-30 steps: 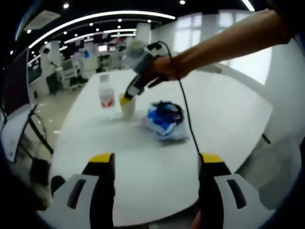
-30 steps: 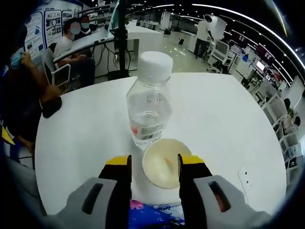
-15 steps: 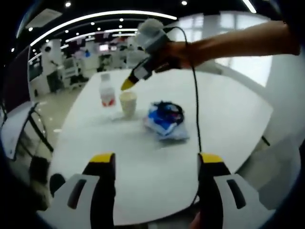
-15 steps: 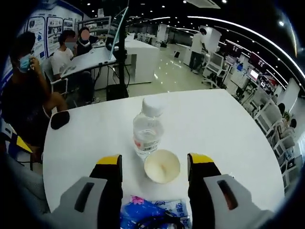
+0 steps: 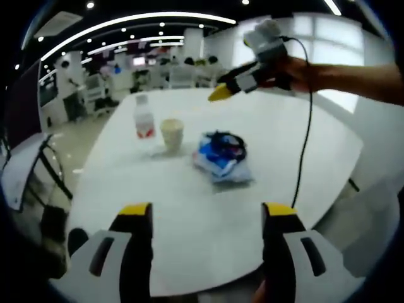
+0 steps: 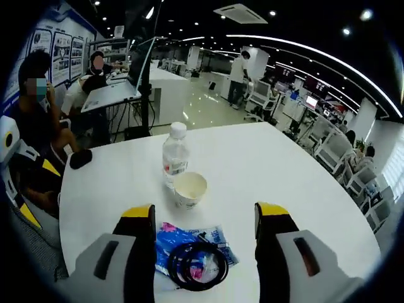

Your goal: Arrange the tabletop items into an orderly group along one side of the table until the central work area is clear of visible clutter.

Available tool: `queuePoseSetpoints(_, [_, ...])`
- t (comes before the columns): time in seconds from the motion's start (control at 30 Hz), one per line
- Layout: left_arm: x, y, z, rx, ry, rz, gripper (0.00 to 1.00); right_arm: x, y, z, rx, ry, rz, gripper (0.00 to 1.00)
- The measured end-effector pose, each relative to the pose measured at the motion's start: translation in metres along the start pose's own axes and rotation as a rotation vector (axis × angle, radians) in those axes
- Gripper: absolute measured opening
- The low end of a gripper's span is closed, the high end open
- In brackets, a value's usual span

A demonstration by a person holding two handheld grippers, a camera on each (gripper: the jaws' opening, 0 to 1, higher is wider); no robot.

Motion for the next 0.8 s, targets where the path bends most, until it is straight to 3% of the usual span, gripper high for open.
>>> queuePoseSetpoints(0.17, [-0.002, 0.004, -0.002, -0.016, 0.008, 0.007, 0.65, 0.010, -0.034, -0.052, -0.020, 0.140, -0.057, 0.63])
queuePoseSetpoints(0.33, [-0.004, 0.003, -0.003, -0.025, 0.006, 0.022, 0.65, 0.003, -0.066, -0.101, -0.048, 0.258, -0.108, 0.62])
queuePoseSetpoints(0.57, [-0.004, 0.000, -0.004, -0.042, 0.027, 0.035, 0.64, -0.015, -0.099, -0.133, -0.052, 0.321, -0.128, 0.60])
queuePoseSetpoints(0.8, [-0.004, -0.001, -0.006, -0.060, 0.048, 0.049, 0.64, -0.024, -0.114, -0.156, -0.055, 0.380, -0.124, 0.59])
Point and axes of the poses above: the point that each gripper's makers call its tool centre point, and the gripper's own axes: y roughly forward along the fingers, x roughly to its right, z roughly out of its top, the point moved 10 cm from there along -y, roughly backward along the fingers, and after that the axes turned 7 degrees about -x, right-handed, at the moved point
